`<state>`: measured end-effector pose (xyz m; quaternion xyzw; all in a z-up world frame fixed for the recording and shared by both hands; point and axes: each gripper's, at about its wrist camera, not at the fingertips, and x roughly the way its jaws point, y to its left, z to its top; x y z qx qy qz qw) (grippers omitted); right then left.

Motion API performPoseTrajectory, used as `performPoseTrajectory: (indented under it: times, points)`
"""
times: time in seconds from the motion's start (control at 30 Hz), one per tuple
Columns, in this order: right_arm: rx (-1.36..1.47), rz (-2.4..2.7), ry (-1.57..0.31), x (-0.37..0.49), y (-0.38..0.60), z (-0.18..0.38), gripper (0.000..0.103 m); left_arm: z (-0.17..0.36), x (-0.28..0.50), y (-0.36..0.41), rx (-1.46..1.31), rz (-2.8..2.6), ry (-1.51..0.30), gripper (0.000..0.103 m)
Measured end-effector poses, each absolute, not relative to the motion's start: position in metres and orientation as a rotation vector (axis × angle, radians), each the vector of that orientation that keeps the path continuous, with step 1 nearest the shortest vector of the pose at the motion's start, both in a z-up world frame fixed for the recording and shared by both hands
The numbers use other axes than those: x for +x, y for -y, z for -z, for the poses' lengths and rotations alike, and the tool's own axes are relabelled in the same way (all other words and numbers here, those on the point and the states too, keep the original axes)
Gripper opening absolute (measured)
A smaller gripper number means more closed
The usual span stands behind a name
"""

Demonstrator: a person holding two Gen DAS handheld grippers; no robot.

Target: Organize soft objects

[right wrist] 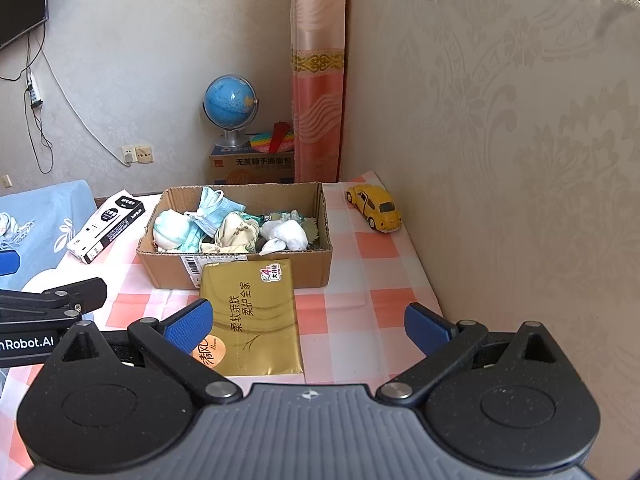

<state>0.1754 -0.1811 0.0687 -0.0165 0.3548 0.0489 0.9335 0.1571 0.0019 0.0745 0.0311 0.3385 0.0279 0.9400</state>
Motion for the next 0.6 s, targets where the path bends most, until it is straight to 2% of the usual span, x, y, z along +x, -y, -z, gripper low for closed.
performPoseTrajectory:
  times: [0.6]
  points:
    - [-0.034, -0.099, -0.724, 0.1755, 0.1823, -0.0693, 0.103, -0.0745, 0.157, -0.0015, 0.063, -0.058, -0.691, 0.101]
